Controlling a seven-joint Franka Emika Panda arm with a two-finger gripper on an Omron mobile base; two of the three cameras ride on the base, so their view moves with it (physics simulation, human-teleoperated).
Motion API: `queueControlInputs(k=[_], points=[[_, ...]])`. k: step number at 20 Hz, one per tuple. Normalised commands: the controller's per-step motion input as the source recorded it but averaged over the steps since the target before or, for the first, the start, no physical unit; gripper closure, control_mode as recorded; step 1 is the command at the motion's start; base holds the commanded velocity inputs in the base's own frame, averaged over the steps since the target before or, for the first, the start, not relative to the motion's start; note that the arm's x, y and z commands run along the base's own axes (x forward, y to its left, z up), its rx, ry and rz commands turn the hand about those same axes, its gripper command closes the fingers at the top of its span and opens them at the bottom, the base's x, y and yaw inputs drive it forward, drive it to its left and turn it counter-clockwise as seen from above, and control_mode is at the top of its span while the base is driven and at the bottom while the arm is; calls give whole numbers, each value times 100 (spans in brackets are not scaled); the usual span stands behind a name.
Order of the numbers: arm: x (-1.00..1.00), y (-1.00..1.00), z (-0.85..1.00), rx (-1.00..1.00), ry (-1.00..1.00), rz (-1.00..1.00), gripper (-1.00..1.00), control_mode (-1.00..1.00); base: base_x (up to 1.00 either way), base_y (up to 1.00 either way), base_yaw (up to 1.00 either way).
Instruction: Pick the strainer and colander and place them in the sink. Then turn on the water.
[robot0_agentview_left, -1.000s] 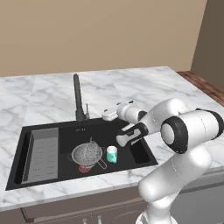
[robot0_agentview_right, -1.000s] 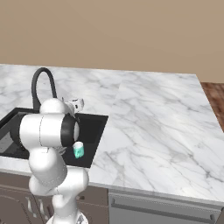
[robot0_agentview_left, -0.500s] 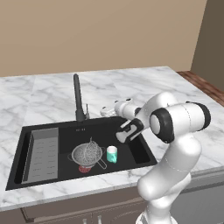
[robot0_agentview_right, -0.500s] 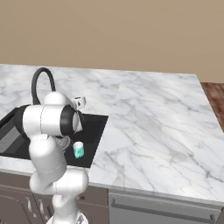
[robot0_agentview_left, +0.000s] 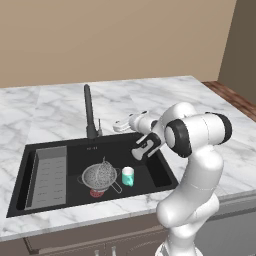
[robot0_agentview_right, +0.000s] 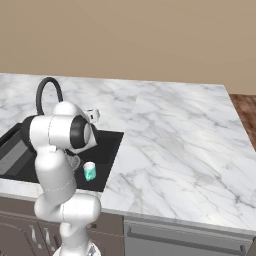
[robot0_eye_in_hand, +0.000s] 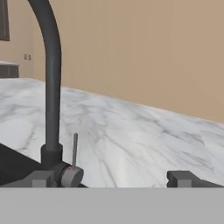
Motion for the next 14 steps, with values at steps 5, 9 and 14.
queueControlInputs(k=[5,9,14], points=[[13,10,-15,0,-1,0,-100,-100,0,0,0],[18,15,-10,0,-1,0,-100,-100,0,0,0],[13,14,-10,0,0,0,-100,-100,0,0,0]])
